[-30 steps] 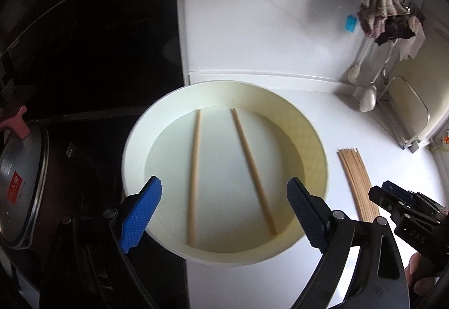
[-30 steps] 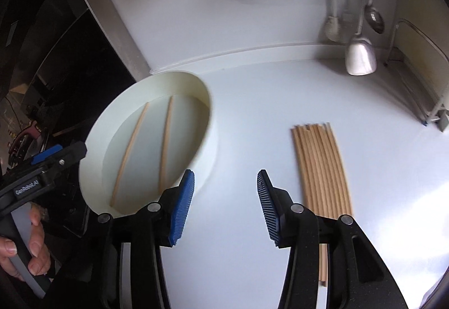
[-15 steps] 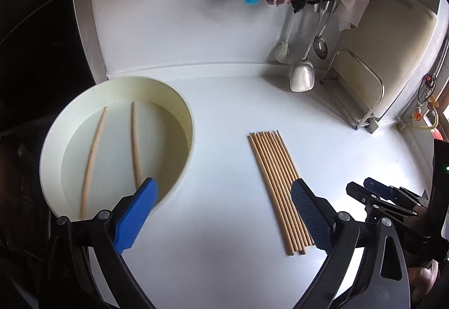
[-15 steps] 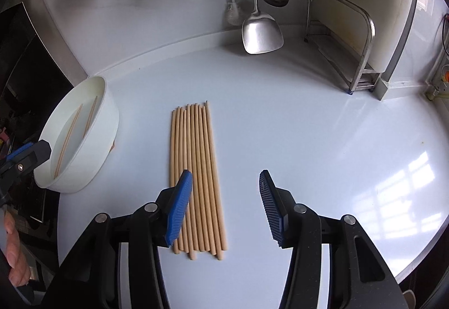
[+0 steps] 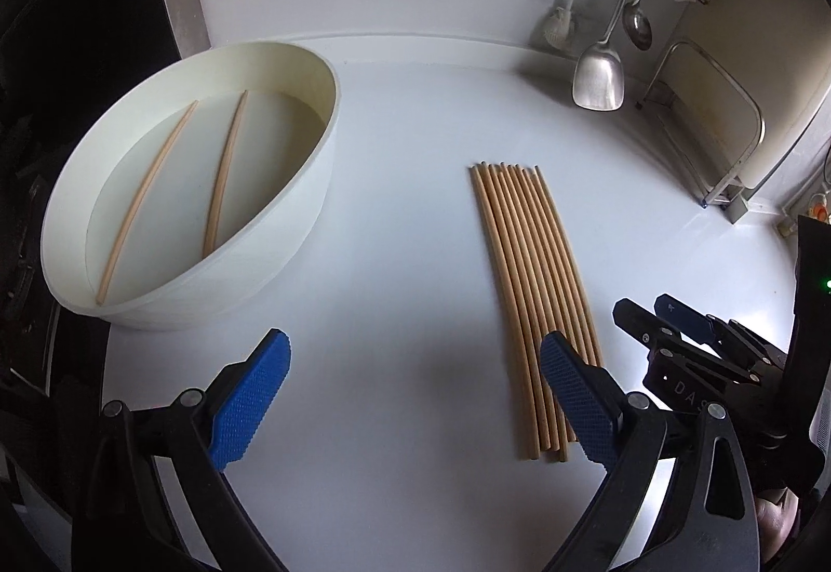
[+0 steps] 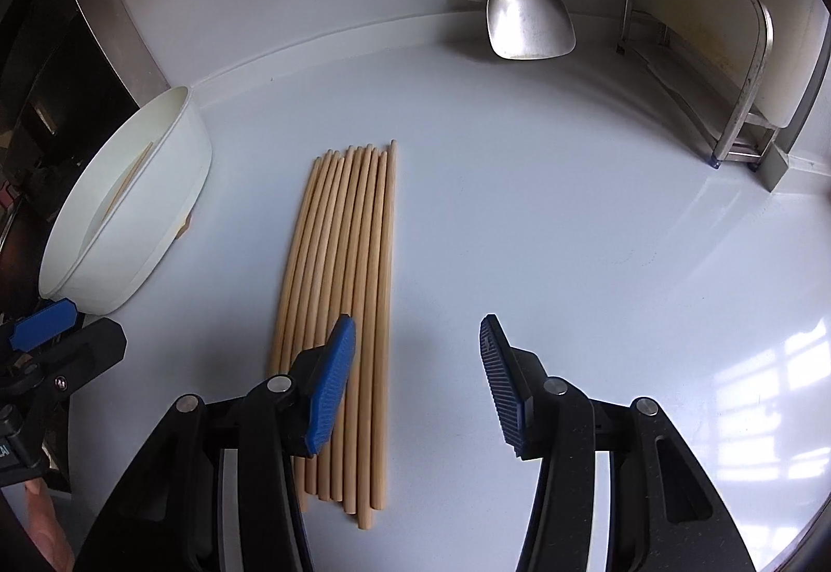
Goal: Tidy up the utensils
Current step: 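Move both open tools back to the chopstick bundle, then close the right tool on a chopstick while the left tool grasps another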
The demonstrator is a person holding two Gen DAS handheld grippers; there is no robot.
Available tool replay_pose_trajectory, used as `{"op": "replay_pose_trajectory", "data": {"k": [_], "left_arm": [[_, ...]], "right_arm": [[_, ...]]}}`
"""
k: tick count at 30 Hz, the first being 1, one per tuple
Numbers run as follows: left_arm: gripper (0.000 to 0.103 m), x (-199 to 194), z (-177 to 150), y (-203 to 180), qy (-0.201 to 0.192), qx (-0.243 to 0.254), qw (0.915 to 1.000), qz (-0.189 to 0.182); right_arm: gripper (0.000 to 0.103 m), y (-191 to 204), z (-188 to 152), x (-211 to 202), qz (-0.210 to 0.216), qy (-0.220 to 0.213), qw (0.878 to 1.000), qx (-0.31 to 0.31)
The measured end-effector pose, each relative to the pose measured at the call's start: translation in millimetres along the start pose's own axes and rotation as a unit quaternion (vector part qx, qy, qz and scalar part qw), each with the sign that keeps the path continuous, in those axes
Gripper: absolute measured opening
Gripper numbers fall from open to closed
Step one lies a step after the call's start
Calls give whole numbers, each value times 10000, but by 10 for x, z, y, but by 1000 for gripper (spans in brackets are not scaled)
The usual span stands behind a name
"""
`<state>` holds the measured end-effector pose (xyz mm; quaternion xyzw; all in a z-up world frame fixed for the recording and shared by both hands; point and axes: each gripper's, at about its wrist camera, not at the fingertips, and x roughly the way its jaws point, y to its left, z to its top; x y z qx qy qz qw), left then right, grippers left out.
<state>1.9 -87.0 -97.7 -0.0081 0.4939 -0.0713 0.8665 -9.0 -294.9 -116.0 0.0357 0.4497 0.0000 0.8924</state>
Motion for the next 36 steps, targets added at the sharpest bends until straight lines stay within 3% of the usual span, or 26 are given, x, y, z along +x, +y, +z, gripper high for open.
{"op": "replay_pose_trajectory", "data": {"k": [5, 12, 33, 36], "left_arm": [[95, 111, -26, 69, -21, -314, 9995, -12], [95, 292, -51, 32, -117, -273, 9994, 202], [95, 466, -20, -131, -18, -197, 9998, 103], [95, 505, -24, -166, 22, -209, 9997, 124]], "right_arm": [[48, -50, 4, 70, 43, 17, 10000, -34], [48, -7, -12, 241, 75, -62, 9998, -151], [47, 93, -34, 252, -226, -119, 9977, -631], [31, 105, -31, 257, -279, -152, 9969, -723]]}}
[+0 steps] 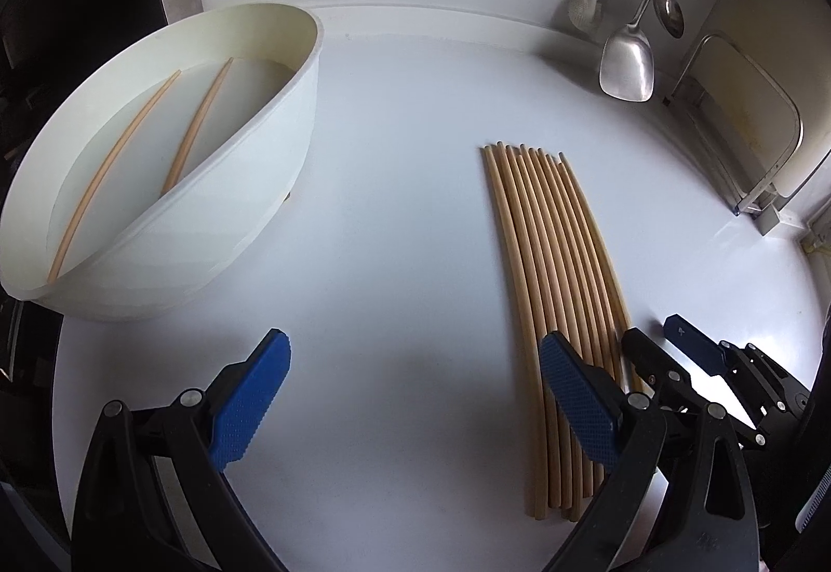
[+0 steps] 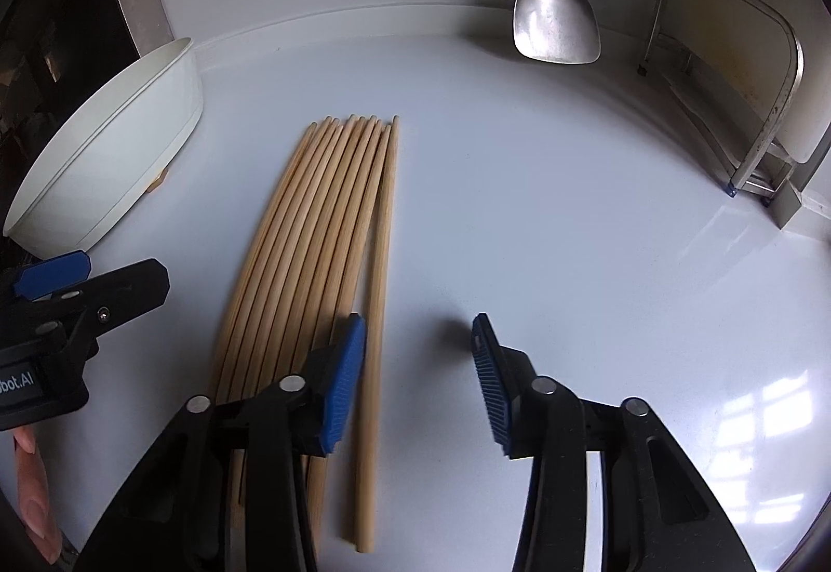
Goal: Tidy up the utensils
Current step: 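Close the right tool on a chopstick while the left tool grasps another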
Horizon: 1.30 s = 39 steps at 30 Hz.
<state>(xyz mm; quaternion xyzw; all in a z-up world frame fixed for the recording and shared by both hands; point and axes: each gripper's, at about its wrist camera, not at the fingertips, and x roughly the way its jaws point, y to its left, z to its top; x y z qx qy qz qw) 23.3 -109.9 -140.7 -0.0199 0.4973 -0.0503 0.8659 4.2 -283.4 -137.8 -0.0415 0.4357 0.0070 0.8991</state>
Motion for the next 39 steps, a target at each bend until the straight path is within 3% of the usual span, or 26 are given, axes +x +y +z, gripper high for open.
{"op": "replay_pose_trajectory", "data": {"k": [1, 7, 22, 39], "left_arm": [[95, 15, -2, -11, 14, -8, 10000, 15], [95, 114, -27, -61, 109, 21, 9999, 62], [95, 270, -111, -144, 246, 265, 9992, 176], [98, 345, -57, -19, 205, 46, 9995, 230]], "right_arm": [[25, 7, 3, 3, -23, -4, 10000, -36], [17, -63, -10, -3, -8, -16, 10000, 17], [16, -286, -38, -61, -123, 12, 9997, 213], [17, -291, -8, -38, -105, 50, 9999, 117]]}}
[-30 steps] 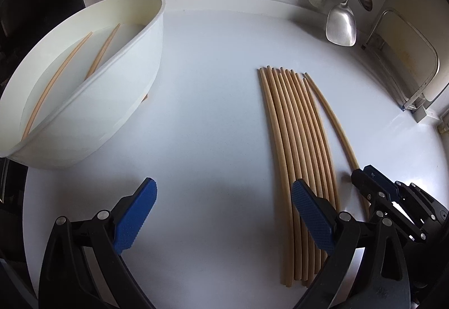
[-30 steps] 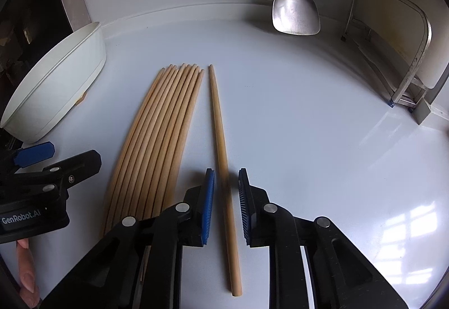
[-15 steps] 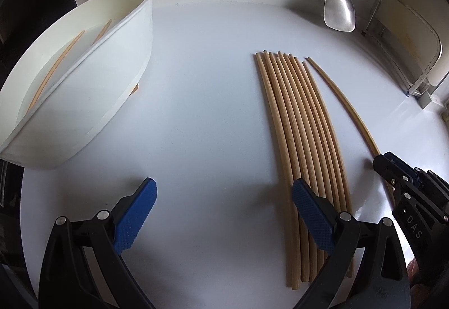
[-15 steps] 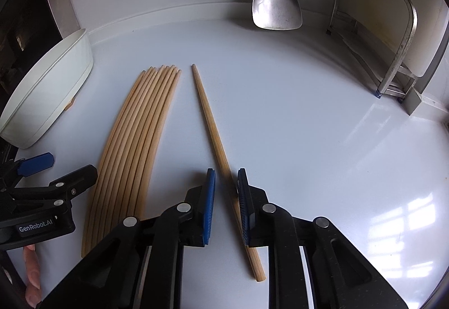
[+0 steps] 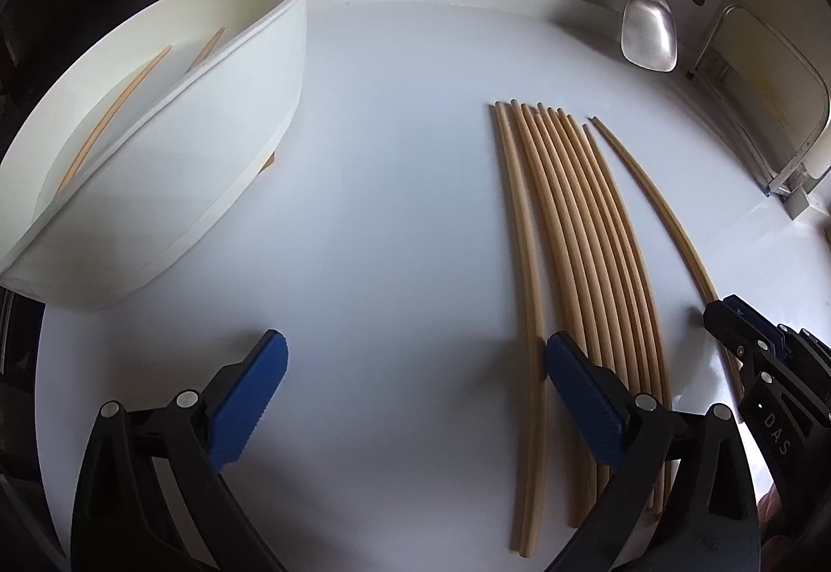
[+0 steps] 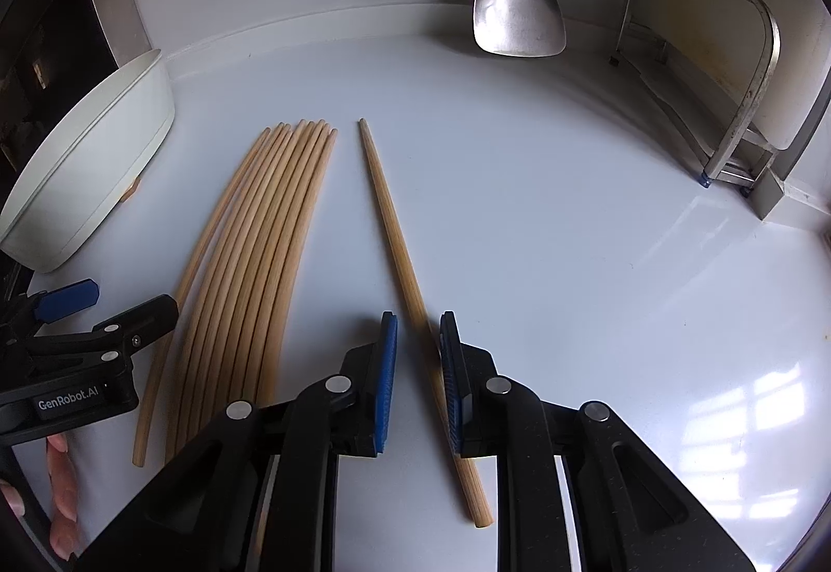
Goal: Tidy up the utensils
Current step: 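Close the right tool on a chopstick while the left tool grasps another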
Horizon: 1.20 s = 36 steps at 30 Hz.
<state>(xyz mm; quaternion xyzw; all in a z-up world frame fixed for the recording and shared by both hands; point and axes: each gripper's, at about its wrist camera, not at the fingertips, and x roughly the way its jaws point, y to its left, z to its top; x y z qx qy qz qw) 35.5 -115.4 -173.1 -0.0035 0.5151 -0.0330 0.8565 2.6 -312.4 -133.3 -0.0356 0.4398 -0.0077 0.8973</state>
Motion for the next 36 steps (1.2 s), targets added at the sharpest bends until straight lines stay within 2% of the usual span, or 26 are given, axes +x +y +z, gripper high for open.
{"op": "replay_pose_trajectory", "data": {"k": [4, 9, 11, 24, 26, 31, 32, 33, 36], "left_arm": [[98, 54, 46, -49, -6, 121, 9998, 174], [98, 75, 84, -52, -76, 102, 9997, 204], [98, 74, 81, -59, -81, 92, 9997, 211], [96, 74, 112, -64, -12, 200, 9997, 140], [91, 62, 107, -85, -47, 239, 9996, 123], [68, -7, 66, -195, -140, 445, 9989, 14], [65, -17, 62, -218, -149, 475, 9988, -2], [56, -27, 64, -233, -165, 509, 9986, -21], [28, -49, 67, -285, -181, 610, 9979, -81]], "right_arm": [[22, 1, 22, 35, -41, -1, 10000, -66], [27, -34, 50, 78, -105, -29, 9999, -129], [31, -47, 60, 92, -125, -42, 9998, -140], [32, -54, 93, 126, -11, 17, 9996, -266], [32, -59, 84, 127, 7, 3, 9996, -274], [31, -45, 64, 127, 38, -39, 9997, -246], [28, -35, 62, 128, 43, -44, 9996, -260], [26, -24, 61, 128, 61, -47, 9996, -283], [11, 29, 69, 130, 84, -33, 9993, -368]]}}
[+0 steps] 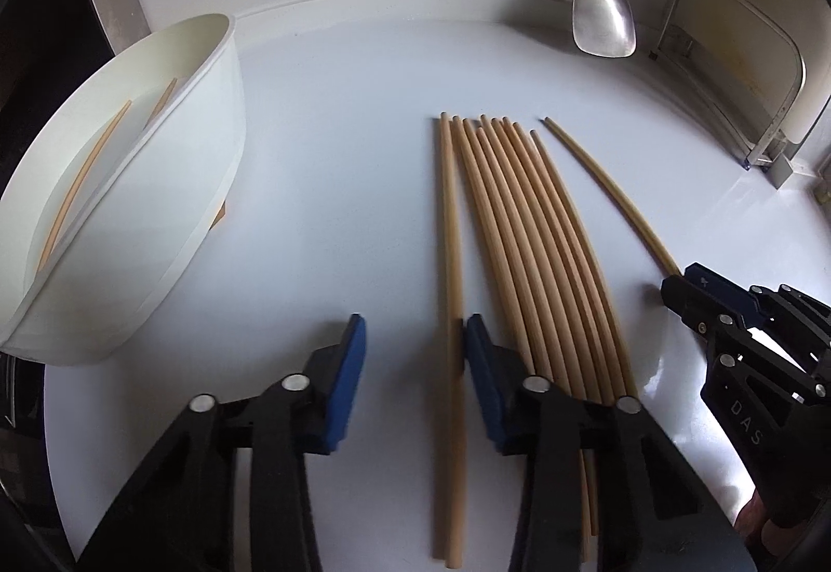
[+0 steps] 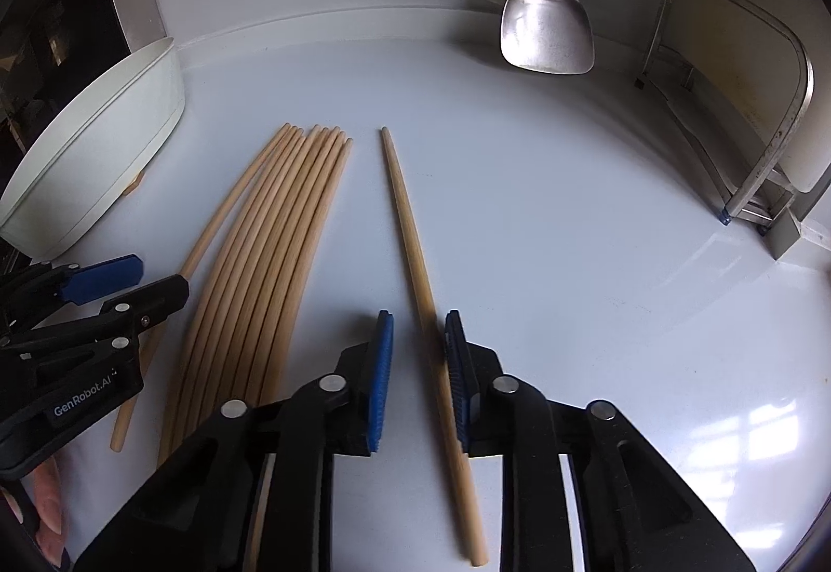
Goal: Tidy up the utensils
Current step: 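Close the right tool on a chopstick while the left tool grasps another, then lift both held chopsticks and carry them over the white basin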
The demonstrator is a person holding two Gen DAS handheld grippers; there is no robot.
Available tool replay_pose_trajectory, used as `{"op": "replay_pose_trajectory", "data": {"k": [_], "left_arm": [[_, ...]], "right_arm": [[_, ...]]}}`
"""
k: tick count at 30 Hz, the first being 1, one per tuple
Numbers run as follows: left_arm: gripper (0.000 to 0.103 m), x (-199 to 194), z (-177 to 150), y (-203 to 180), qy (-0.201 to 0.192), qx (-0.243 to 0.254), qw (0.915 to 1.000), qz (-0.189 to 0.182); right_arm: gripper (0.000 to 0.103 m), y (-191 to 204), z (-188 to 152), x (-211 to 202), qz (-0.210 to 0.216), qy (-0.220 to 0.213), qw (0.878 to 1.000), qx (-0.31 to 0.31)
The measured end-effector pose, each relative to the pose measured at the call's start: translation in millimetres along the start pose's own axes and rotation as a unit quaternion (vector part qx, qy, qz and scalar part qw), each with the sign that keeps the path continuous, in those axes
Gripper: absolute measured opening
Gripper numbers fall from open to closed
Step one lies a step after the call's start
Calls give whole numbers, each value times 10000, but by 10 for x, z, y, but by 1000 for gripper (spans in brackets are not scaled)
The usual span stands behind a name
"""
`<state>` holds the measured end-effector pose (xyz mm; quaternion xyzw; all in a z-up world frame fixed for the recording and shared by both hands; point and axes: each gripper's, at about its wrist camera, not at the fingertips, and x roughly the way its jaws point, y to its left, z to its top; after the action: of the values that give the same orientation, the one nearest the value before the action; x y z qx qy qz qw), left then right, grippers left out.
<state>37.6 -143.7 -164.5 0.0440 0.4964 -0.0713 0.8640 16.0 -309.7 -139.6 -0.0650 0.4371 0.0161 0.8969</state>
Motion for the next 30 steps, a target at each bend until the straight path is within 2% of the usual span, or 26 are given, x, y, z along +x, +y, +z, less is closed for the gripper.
{"op": "replay_pose_trajectory", "data": {"k": [1, 3, 14, 21, 30], "left_arm": [[18, -3, 2, -15, 0, 20, 10000, -8], [8, -5, 0, -41, 4, 78, 10000, -14], [7, -47, 13, 16, 209, 50, 9996, -157], [7, -266, 64, 62, 193, 36, 9992, -354], [7, -890, 369, 279, -256, 84, 9976, -635]], "right_arm": [[8, 12, 10, -1, 0, 7, 10000, -16], [8, 25, 18, 2, 28, 15, 10000, -1], [6, -7, 29, -22, 301, 106, 9990, 323], [6, 19, 92, -187, 375, 99, 9982, 467], [6, 205, 419, -608, 423, -157, 9976, 524]]}}
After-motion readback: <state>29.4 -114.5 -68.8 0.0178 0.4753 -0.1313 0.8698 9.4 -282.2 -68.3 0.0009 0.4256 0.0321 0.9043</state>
